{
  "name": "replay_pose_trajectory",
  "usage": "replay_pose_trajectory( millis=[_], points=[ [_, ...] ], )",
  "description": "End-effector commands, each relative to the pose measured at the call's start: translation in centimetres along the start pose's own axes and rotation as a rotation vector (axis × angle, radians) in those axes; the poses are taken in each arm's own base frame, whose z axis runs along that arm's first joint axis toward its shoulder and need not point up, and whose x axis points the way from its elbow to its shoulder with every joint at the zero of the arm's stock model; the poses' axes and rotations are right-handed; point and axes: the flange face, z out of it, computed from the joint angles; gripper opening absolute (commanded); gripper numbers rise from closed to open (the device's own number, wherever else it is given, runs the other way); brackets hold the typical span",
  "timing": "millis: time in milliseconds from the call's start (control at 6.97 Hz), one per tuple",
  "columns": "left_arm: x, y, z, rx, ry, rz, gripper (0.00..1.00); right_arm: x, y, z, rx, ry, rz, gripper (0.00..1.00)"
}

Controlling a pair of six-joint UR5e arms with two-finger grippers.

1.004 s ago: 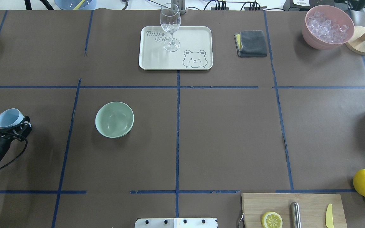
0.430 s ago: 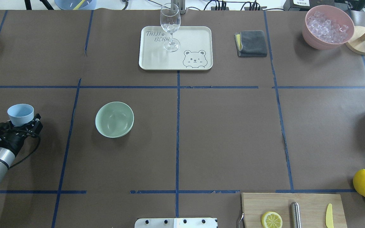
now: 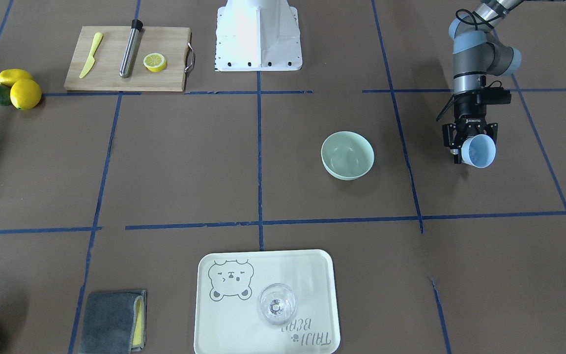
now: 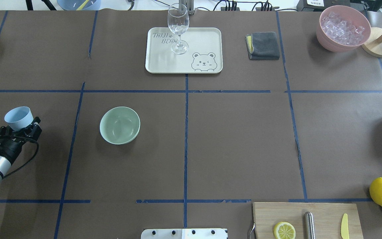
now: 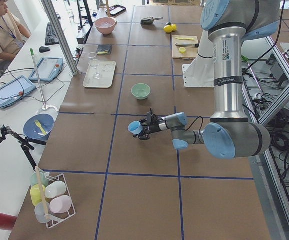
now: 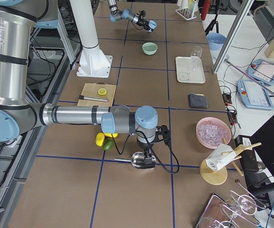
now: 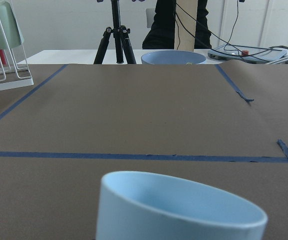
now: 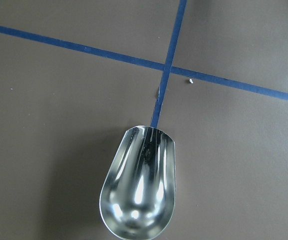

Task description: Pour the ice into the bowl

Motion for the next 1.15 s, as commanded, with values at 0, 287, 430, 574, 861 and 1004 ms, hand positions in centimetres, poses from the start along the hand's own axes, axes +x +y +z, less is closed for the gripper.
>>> replay_pose_trajectory(
  millis=[0,287,430,574,861,1004],
  points=[
    [0.9,-1.9,-1.5,0.007,0.117,0.007,0.0,0.0,0.0,0.0,0.0,0.0,0.001,1.0],
    [2.0,-3.4,-2.0,0.034,0.163,0.26,0.0,0.0,-0.1,0.0,0.001,0.0,0.0,1.0],
    [4.5,-4.9,-3.0,0.025,0.228,0.292,0.0,0.0,-0.1,0.0,0.001,0.0,0.0,1.0],
    [5.8,-5.9,-2.9,0.044,0.247,0.35,0.0,0.0,-0.1,0.0,0.001,0.0,0.0,1.0],
    [7.4,-6.4,-2.0,0.07,0.241,0.469,0.0,0.0,-0.1,0.0,0.001,0.0,0.0,1.0],
    [8.9,-5.6,-1.0,0.049,0.209,0.575,0.0,0.0,0.0,0.0,0.0,0.0,0.001,1.0]
  ],
)
